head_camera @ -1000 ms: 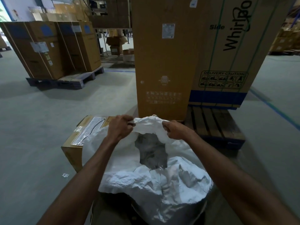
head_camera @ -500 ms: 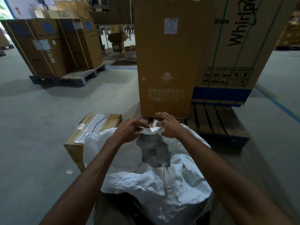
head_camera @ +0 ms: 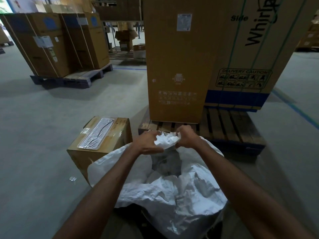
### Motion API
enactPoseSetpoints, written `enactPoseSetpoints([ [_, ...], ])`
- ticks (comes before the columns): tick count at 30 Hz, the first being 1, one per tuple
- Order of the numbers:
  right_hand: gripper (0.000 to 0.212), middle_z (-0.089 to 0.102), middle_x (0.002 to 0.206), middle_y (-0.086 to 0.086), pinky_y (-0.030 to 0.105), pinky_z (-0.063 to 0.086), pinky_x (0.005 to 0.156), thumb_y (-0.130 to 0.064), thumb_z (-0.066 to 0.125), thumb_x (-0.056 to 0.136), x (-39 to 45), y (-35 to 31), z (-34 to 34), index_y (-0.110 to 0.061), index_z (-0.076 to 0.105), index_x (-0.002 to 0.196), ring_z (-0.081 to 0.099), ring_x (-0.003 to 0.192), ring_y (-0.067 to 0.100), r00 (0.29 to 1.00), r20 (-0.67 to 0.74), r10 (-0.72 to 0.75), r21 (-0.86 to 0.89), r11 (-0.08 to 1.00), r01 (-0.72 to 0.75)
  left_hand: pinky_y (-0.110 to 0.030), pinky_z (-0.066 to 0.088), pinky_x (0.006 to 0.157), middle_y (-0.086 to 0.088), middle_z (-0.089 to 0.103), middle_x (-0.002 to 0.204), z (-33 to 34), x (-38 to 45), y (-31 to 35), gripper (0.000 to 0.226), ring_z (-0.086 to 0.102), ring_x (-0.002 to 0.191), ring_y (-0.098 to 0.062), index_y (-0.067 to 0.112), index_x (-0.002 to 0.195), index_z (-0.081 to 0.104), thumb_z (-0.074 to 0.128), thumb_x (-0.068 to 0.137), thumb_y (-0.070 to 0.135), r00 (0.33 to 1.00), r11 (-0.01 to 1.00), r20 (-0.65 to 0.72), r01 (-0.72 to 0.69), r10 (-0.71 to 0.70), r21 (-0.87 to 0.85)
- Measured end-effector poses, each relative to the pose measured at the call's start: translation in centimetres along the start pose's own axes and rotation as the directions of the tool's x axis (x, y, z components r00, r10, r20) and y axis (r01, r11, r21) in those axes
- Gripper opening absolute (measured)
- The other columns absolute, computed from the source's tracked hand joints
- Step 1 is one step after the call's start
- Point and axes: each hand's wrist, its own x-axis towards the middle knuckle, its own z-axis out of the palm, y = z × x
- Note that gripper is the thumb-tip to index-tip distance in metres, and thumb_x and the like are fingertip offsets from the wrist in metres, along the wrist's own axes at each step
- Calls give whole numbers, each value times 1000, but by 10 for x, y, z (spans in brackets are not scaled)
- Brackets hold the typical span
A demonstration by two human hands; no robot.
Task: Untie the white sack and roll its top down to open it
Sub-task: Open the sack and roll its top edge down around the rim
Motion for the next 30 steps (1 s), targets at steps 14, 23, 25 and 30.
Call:
enactPoseSetpoints([
  [14,25,55,136,3,45,48,98,-40,77,88,-32,44,-9,-31,57,99,52,118,25,986,157,53,-44,998,-47,-22,46,62,2,71,94,1,6,-11,27,67,84,-14,24,91,65,68,83,-2,906,959,-411,-24,-98,-283],
  [23,37,72,104,1,30,56,68,-26,78,91,-30,20,-16,-15,69,126,65,79,11,993,-114,17,426,904,33,-44,54,96,-11,57,142,9,15,-27,86,60,120,-32,18,149,39,79,78,44,995,987,-37,84,-89,-135],
  [25,30,72,95,0,29,50,64,-24,72,96,-34,11,-22,-15,71,125,61,69,9,992,-123,-12,518,852,75,-52,44,111,-9,38,158,16,17,-14,96,44,139,-34,25,156,21,74,82,57,988,985,-145,23,-49,-174],
  [30,25,71,94,-1,42,55,74,-36,58,103,-48,-8,-39,-18,70,117,66,80,18,986,-111,-128,393,905,162,-64,18,122,-6,17,167,14,26,23,86,22,152,-32,33,160,10,62,94,51,878,983,-463,-174,125,-64],
])
